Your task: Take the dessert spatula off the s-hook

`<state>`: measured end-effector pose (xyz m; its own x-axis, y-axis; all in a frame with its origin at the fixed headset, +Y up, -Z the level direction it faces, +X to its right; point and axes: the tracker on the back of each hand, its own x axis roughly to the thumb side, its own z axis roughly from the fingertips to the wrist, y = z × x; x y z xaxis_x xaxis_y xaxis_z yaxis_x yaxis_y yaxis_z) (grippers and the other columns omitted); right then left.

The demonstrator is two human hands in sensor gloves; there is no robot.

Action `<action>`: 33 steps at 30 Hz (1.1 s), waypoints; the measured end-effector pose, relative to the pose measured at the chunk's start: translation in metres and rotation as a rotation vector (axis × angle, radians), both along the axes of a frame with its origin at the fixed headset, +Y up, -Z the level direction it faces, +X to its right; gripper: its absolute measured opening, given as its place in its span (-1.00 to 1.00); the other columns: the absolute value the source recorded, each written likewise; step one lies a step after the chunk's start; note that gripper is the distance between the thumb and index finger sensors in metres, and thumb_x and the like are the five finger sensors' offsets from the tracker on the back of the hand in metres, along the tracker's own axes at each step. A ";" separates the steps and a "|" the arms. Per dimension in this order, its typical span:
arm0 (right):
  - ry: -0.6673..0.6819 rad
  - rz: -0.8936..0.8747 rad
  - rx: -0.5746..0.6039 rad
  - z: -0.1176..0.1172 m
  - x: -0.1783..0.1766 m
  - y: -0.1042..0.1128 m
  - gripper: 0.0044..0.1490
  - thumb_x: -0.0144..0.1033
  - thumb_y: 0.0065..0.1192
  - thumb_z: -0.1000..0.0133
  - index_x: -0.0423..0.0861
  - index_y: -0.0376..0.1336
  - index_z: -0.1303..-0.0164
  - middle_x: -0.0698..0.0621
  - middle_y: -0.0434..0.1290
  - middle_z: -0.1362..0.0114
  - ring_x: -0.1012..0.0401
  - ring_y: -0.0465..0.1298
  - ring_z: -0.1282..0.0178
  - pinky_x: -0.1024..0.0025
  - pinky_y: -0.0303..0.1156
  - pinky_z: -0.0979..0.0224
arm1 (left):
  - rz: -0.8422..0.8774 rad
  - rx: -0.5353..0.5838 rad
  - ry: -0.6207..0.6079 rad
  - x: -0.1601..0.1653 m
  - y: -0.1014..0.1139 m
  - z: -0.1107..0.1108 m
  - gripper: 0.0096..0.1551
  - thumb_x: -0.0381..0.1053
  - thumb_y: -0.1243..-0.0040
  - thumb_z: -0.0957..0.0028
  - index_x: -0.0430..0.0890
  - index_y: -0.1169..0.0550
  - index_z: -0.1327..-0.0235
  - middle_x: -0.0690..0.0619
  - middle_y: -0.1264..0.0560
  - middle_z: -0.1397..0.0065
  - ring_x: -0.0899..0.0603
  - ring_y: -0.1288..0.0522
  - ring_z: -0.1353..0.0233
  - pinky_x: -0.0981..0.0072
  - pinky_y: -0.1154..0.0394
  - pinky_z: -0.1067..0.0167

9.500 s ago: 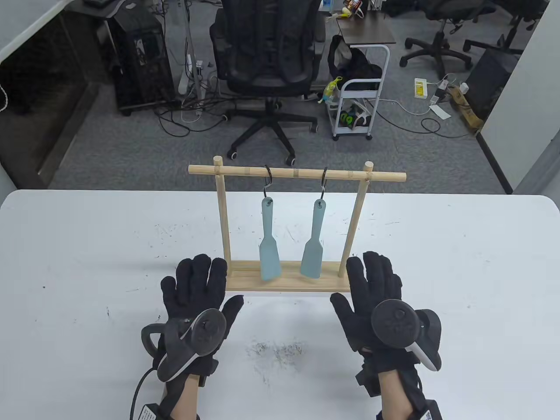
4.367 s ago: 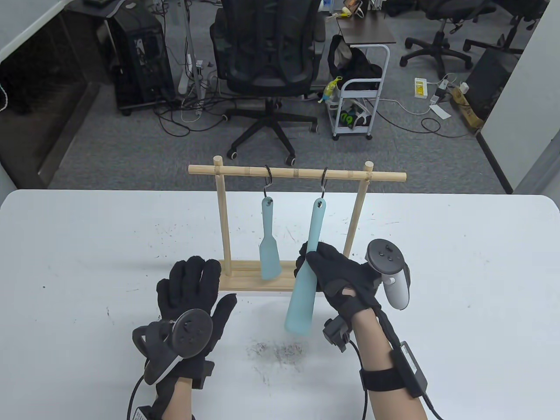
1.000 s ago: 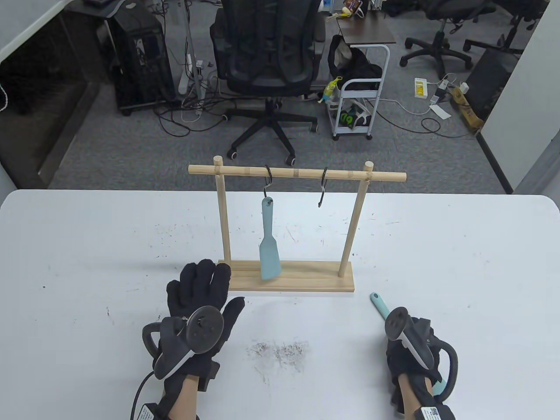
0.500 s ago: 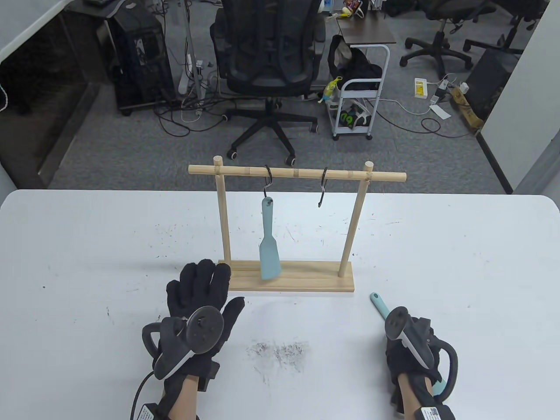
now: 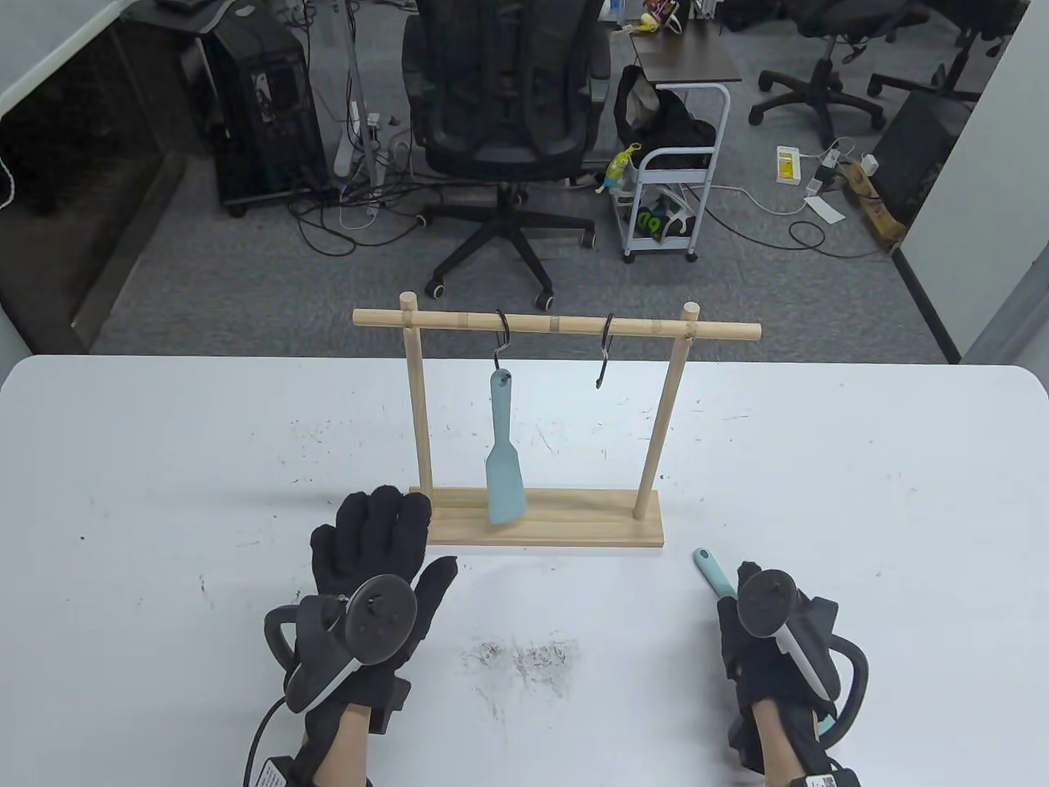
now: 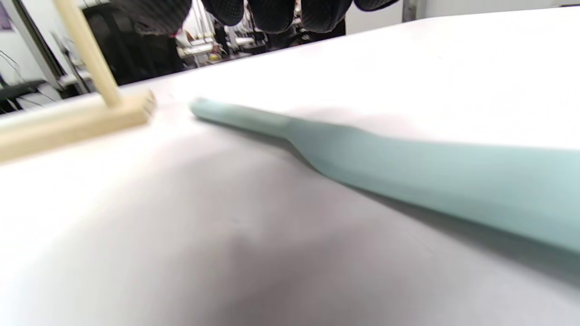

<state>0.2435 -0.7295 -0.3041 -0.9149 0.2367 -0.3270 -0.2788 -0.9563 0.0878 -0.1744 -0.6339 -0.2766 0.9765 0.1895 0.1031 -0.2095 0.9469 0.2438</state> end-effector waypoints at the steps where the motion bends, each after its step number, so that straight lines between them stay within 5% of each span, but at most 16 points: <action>1: 0.012 -0.013 0.023 0.001 -0.002 0.005 -0.20 0.07 0.19 -0.07 0.11 0.13 -0.55 -0.05 0.20 -0.63 -0.12 0.24 -0.59 -0.17 0.13 -0.56 | 0.001 0.001 0.001 0.000 0.000 0.000 -0.08 0.46 0.04 -0.13 0.15 -0.20 -0.77 -0.06 -0.17 -0.85 -0.37 -0.10 -0.79 -0.44 -0.10 -0.58; 20: 0.274 -0.271 0.327 -0.002 -0.087 0.102 -0.14 0.11 0.16 -0.09 0.07 0.07 -0.60 -0.09 0.10 -0.69 -0.17 0.12 -0.66 -0.24 0.05 -0.58 | 0.005 0.013 0.001 -0.002 0.001 0.001 -0.08 0.46 0.04 -0.13 0.14 -0.19 -0.77 -0.06 -0.18 -0.84 -0.37 -0.10 -0.78 -0.44 -0.10 -0.58; 33: 0.393 -0.363 0.420 0.009 -0.122 0.113 -0.13 0.13 0.15 -0.10 0.06 0.07 -0.61 -0.09 0.08 -0.71 -0.17 0.09 -0.68 -0.26 0.03 -0.58 | 0.003 0.012 -0.001 0.000 0.000 0.002 -0.07 0.46 0.04 -0.13 0.14 -0.19 -0.77 -0.06 -0.17 -0.84 -0.36 -0.10 -0.79 -0.44 -0.09 -0.58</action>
<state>0.1216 -0.6165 -0.2953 -0.7854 0.5855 0.2007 -0.6120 -0.7832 -0.1101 -0.1748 -0.6335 -0.2750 0.9757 0.1915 0.1063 -0.2129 0.9432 0.2551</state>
